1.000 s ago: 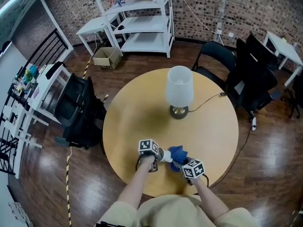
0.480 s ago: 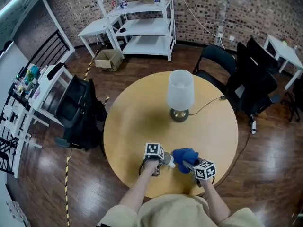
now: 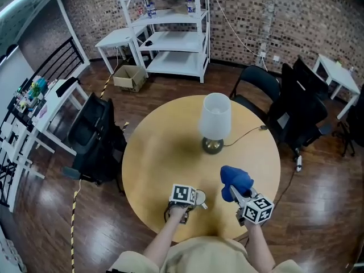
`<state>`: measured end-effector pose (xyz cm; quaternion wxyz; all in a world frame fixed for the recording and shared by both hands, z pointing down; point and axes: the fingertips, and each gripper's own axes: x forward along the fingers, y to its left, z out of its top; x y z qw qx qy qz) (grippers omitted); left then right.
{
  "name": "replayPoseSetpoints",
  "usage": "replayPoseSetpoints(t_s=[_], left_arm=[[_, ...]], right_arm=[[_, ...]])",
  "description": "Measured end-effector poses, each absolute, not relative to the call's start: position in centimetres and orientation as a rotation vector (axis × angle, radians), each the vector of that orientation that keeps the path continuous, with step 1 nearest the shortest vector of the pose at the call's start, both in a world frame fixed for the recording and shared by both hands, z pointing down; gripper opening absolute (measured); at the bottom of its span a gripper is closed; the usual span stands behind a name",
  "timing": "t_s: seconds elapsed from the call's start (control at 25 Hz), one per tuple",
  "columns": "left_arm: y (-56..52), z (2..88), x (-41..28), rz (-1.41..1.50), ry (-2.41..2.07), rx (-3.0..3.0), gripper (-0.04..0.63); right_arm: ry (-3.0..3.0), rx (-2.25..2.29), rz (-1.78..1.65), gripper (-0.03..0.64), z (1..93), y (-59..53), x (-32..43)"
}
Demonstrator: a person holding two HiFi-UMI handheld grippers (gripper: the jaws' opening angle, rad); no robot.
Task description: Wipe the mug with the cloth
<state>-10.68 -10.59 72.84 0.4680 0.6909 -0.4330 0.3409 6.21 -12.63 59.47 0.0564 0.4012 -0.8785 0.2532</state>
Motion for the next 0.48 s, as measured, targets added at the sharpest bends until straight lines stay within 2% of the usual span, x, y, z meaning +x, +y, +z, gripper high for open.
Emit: replayPoseSetpoints(t_s=[0.12,0.24,0.44,0.48], left_arm=[[-12.4,66.8,-12.4,0.711,-1.186,1.847,0.287],[-15.0,59.5,-14.3,0.514,-1.35,2.024,0.326],[-16.9,47.2,-16.2,0.061,-1.478,2.317,0.338],[-16.8,45.4,-16.4,0.014,-1.494,2.357,0.358]], right_arm=[[-2.708,1.276,0.594,0.071,54.6,-14.7,5.3],[-2.75,1.295,0.406,0.071,49.9,-16.1,3.8],[-2.683,1.355,0.022,0.071,43.5,-16.9,1.4],[-2.648,1.381,-0.045,0.071,42.6,-16.9,1.2]])
